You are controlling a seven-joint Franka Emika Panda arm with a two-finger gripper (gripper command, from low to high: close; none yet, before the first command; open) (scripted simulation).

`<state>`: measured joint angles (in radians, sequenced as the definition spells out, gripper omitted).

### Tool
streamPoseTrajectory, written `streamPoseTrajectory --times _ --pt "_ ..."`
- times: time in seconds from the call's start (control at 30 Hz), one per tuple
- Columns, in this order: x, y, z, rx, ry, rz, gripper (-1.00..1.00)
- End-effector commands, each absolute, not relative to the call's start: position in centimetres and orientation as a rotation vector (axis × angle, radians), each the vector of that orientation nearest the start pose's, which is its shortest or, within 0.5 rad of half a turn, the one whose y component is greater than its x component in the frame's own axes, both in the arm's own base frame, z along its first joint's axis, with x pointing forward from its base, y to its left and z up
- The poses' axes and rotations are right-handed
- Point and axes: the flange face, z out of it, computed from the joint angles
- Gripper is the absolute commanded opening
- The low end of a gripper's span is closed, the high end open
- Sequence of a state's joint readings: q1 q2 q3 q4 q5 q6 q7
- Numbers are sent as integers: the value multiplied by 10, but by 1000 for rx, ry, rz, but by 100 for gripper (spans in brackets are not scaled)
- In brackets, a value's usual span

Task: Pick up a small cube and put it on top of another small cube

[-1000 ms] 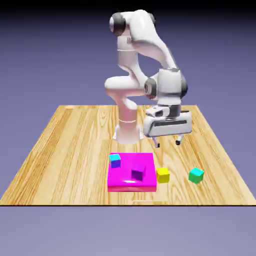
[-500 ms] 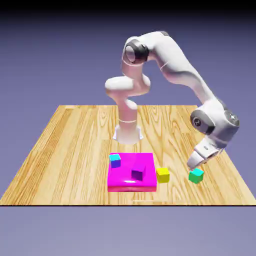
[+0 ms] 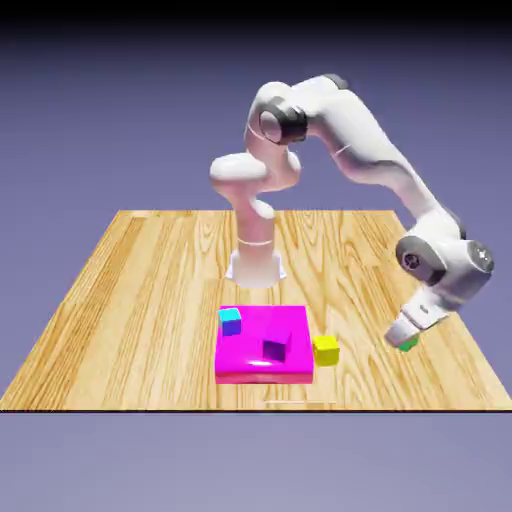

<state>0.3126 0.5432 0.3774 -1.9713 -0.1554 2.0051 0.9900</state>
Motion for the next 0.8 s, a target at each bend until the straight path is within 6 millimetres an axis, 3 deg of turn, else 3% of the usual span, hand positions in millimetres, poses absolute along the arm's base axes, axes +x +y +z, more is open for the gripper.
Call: streamPoseTrajectory --times 0.0,0.17,0.33,0.57,0.77 --pt "434 339 183 -3328 464 635 -100" --pt "433 293 193 -3091 1061 666 -100" --pt "432 242 205 -2727 1616 677 -100" --pt "420 163 221 -2027 2249 676 -100" --pt "396 95 229 -1331 2597 678 -100"
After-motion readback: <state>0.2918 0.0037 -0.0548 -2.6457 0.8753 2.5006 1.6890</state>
